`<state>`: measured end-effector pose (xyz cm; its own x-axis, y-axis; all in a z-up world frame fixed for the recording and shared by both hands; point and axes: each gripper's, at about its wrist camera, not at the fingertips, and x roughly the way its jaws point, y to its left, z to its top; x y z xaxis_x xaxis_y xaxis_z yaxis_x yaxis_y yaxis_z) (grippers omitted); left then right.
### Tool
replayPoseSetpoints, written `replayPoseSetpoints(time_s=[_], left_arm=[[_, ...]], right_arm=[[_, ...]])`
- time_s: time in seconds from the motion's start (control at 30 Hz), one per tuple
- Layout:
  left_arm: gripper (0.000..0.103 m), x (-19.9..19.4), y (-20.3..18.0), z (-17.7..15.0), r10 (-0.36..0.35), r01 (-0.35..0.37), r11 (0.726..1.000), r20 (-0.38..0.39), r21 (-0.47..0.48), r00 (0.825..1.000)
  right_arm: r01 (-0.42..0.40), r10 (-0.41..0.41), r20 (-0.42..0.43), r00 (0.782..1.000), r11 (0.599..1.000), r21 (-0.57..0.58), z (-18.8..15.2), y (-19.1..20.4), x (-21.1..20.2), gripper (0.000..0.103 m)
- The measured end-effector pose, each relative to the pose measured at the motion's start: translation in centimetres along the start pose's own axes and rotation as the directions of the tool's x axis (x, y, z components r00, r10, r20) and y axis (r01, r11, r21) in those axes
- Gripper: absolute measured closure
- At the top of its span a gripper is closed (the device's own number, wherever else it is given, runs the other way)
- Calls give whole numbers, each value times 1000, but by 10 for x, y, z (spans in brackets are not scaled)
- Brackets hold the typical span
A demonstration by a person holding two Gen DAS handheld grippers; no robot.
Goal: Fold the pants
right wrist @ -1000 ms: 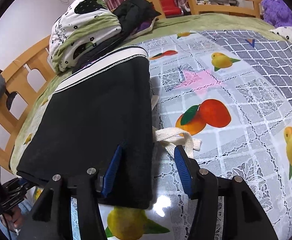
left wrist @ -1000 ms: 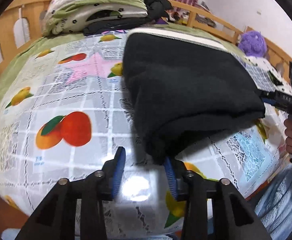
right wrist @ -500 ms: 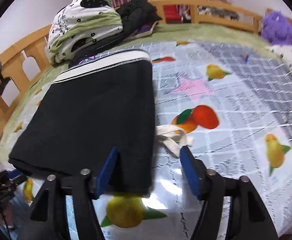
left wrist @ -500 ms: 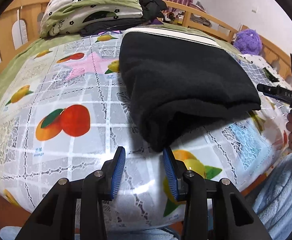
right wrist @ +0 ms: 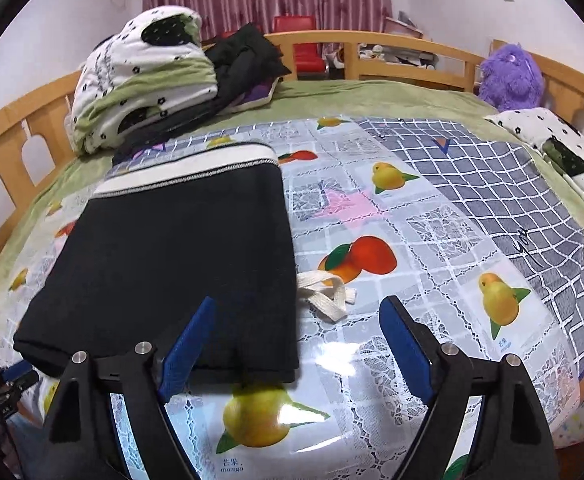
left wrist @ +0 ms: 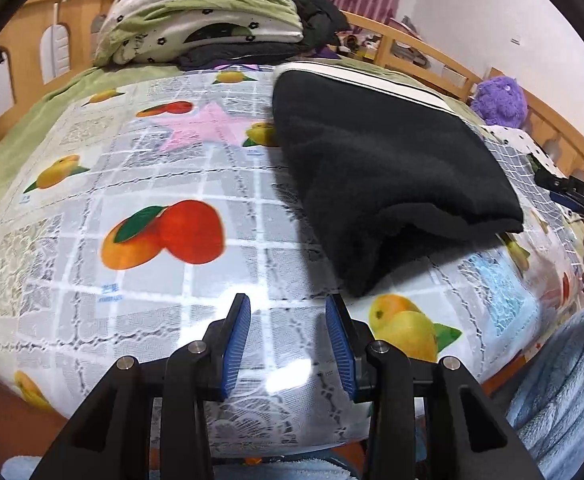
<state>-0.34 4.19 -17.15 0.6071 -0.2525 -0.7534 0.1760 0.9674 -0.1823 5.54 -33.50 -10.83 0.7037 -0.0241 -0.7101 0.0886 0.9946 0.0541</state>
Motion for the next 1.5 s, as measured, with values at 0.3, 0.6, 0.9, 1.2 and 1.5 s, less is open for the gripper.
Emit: replayPoseSetpoints(time_s=[0.3,0.6,0.9,1.2,1.5], left_arm=[[92,8,-21,28,-44,46,999,84,-21,996],[88,6,-11,6,-59,55,995,-43,-87,997],[57,-47,-41,71,-40,39,999,160,6,986],[58,34,-62,49,22,-22,994,5,106,1000],[53,35,-56,132,-2,0,997,28,73,1000]], right_arm=[[-138,145,-79,986,987,85,-10,-10,20,19],[-113,118,-190,975,993,33,-24,-3,48,25],[-187,188,7,982,982,-21,-2,-2,19,25],[-261,258,-236,937,965,17,-21,-5,71,33],[-262,260,-33,965,961,-93,46,0,49,33]])
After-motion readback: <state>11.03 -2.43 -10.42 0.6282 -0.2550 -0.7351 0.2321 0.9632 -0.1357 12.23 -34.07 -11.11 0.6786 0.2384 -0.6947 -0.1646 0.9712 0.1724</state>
